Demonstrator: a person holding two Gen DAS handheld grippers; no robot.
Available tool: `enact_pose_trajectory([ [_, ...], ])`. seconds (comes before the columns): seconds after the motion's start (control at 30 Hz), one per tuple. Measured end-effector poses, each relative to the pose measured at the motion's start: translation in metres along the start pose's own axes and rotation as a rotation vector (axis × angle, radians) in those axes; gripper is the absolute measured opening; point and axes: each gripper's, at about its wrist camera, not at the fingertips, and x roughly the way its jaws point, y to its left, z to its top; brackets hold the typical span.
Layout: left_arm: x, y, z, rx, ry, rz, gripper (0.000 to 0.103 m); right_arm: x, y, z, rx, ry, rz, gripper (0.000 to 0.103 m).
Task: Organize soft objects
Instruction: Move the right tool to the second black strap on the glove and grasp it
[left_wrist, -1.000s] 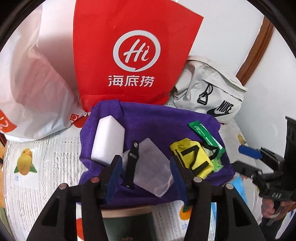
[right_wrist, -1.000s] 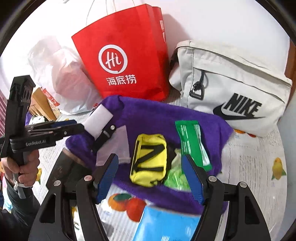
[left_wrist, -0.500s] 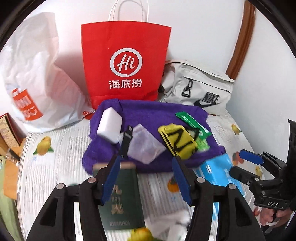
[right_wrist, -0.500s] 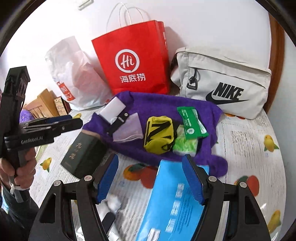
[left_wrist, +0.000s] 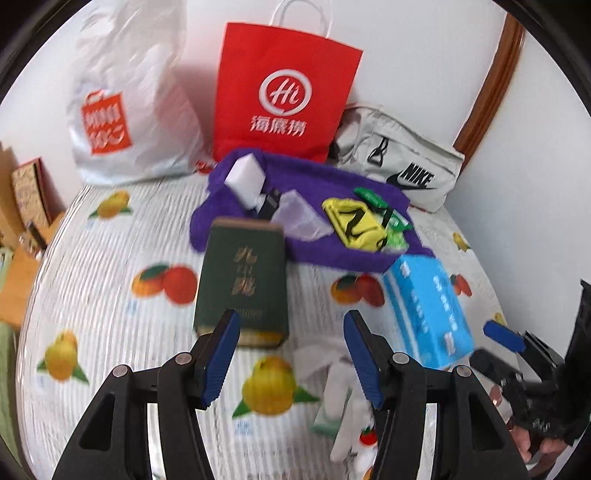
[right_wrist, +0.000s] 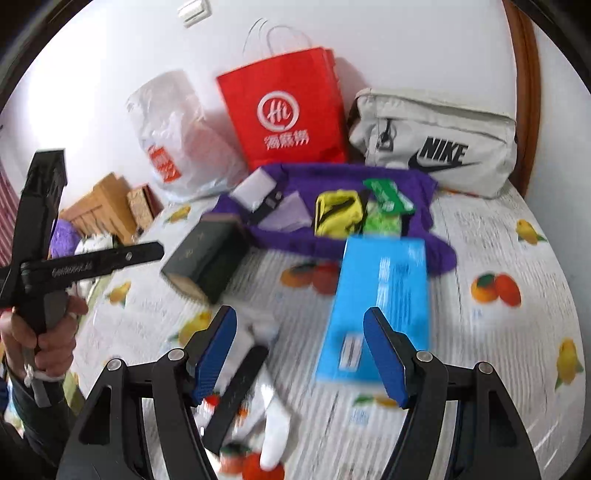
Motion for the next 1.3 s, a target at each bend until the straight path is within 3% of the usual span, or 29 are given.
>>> enact_pose_trajectory([
  [0.2, 0.003, 0.008, -0.036, -0.044, 0.032, 0.016, 0.056, 0.006, 0.028, -0.045, -0.054, 0.067, 0.031, 0.070],
  [0.3, 0.003, 0.010, -0.053, -0.045, 0.041, 0.024, 0.056, 0.017, 0.040, -0.061, -0.073, 0.101, 0.046, 0.062],
  [0.53, 0.003, 0.013, -0.078, -0.052, 0.045, 0.038, 0.056, 0.050, 0.056, -0.073, -0.077, 0.162, 0.066, 0.055],
  [0.6, 0.002, 0.013, -0.082, -0.051, 0.040, 0.051, 0.056, 0.060, 0.058, -0.075, -0.085, 0.184, 0.032, 0.037],
  [0.67, 0.002, 0.014, -0.082, -0.052, 0.036, 0.051, 0.056, 0.064, 0.058, -0.077, -0.083, 0.184, 0.032, 0.029],
  [0.83, -0.001, 0.013, -0.082, -0.052, 0.024, 0.049, 0.057, 0.057, 0.062, -0.073, -0.111, 0.142, 0.024, 0.021],
  [0.87, -0.001, 0.013, -0.083, -0.051, 0.023, 0.053, 0.057, 0.054, 0.062, -0.072, -0.112, 0.132, 0.028, 0.005],
  [1.23, 0.003, 0.013, -0.089, -0.053, 0.036, 0.059, 0.058, 0.046, 0.053, -0.071, -0.106, 0.132, 0.034, 0.008],
  [1.3, 0.005, 0.013, -0.090, -0.052, 0.041, 0.059, 0.058, 0.047, 0.053, -0.072, -0.117, 0.137, 0.036, 0.021],
])
